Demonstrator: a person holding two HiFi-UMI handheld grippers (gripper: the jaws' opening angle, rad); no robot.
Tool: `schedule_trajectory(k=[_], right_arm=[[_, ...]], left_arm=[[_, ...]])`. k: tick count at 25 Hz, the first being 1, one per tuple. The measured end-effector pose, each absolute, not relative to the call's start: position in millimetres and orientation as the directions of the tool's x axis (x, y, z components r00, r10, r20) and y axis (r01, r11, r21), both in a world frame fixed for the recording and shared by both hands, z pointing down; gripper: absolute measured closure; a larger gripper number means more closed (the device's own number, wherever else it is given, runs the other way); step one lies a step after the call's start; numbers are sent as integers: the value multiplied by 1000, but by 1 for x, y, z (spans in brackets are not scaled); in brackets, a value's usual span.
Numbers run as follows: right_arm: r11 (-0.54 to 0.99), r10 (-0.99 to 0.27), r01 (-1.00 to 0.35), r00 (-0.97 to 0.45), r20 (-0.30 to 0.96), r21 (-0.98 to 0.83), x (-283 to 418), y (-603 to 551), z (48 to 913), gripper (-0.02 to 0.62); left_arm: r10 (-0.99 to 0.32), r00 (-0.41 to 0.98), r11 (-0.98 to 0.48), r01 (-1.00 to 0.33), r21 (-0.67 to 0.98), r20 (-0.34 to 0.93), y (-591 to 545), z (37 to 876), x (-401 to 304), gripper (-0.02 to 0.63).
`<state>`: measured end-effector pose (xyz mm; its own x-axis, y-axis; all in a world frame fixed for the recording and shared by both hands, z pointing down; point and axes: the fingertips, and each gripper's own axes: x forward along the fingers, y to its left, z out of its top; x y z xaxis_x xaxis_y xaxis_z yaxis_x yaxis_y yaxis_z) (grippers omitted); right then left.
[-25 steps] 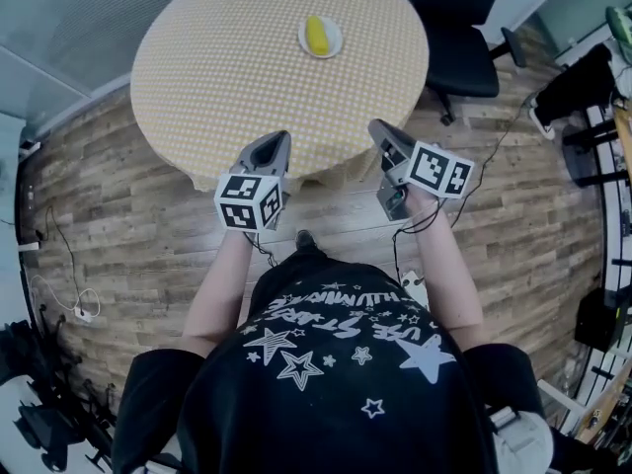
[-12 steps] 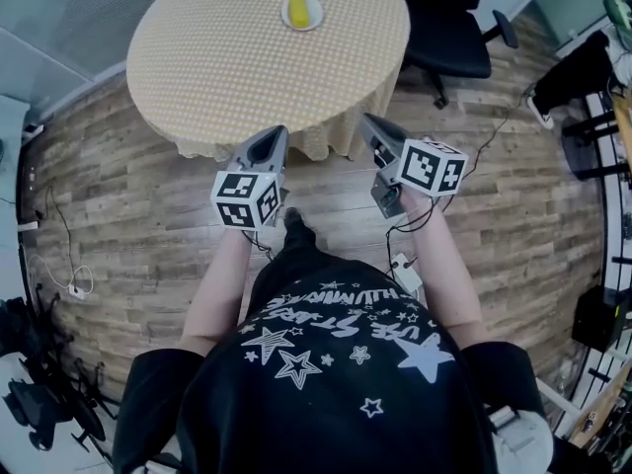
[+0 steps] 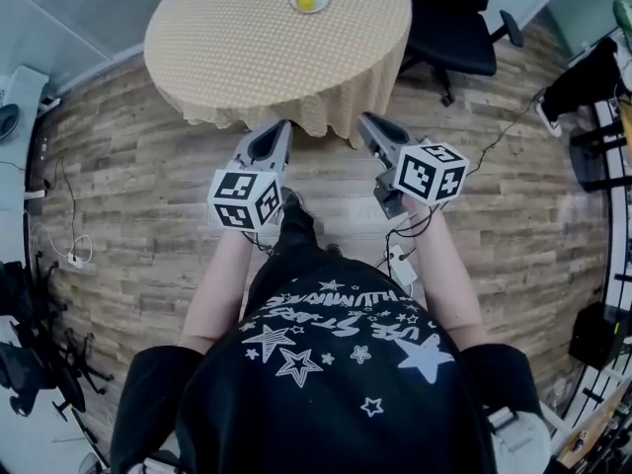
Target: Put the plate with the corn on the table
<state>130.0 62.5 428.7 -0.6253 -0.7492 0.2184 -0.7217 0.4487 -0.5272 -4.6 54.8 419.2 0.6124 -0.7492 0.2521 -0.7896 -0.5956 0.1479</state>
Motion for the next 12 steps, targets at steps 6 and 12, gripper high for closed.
schedule_trajectory(k=[6, 12], right_arm=[[496, -775, -772, -600, 199, -398, 134, 93, 411, 549], [509, -788, -786, -590, 178, -352, 138, 117, 405, 549]], left_arm=[[-767, 599, -591, -799, 112, 232, 93, 400, -1, 598], [-764, 599, -591, -799, 110, 240, 125, 398, 6, 598]])
